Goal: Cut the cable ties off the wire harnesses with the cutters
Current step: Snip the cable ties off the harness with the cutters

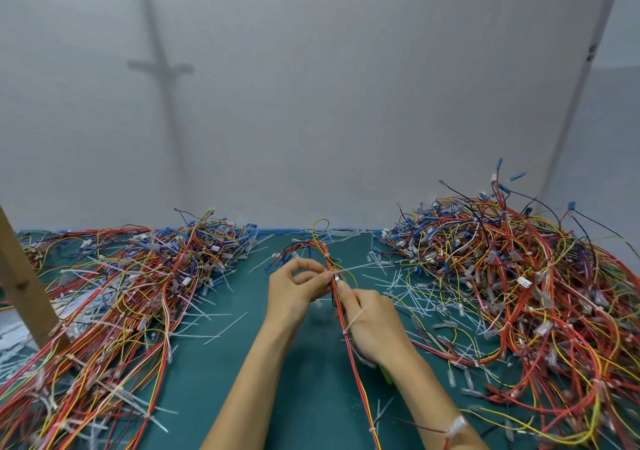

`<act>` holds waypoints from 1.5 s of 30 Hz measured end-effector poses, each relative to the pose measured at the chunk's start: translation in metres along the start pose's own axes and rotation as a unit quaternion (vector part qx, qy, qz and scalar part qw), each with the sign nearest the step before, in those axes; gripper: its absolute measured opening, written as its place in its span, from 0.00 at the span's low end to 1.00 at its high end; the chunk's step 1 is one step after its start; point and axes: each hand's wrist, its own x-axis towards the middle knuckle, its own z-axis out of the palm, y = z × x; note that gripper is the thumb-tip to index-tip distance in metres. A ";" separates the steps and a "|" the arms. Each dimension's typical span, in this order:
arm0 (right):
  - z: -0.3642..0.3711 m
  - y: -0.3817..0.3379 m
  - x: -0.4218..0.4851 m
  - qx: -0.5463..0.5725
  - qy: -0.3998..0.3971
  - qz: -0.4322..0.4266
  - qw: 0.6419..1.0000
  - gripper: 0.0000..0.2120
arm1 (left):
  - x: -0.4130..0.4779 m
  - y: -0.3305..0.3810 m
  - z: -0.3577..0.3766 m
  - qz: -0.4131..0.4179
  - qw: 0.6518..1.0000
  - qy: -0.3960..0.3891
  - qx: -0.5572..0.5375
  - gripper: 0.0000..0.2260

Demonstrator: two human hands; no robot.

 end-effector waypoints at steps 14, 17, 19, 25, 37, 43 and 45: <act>0.002 -0.003 0.000 0.074 -0.009 0.014 0.997 0.30 | -0.001 -0.001 0.000 -0.005 1.000 0.000 0.019 0.07; 0.001 -0.003 -0.001 0.066 -0.007 0.009 0.998 0.31 | -0.001 -0.001 0.000 -0.007 1.000 0.003 0.028 0.07; 0.001 -0.003 -0.001 0.061 -0.003 0.006 0.998 0.31 | -0.001 -0.001 0.001 -0.007 0.999 0.005 0.034 0.07; 0.000 -0.004 0.000 0.061 -0.004 0.008 0.998 0.30 | -0.002 0.000 0.000 -0.009 0.999 0.000 0.033 0.07; 0.000 -0.003 0.000 0.046 0.005 -0.001 0.999 0.31 | -0.002 -0.004 0.002 -0.027 0.999 0.004 0.018 0.08; 0.000 -0.003 0.001 0.062 -0.002 0.008 0.998 0.30 | -0.002 -0.005 0.003 -0.040 0.999 0.008 -0.015 0.10; -0.001 -0.003 0.001 0.063 -0.001 0.009 0.998 0.30 | -0.001 -0.005 0.003 -0.040 0.999 0.008 -0.015 0.10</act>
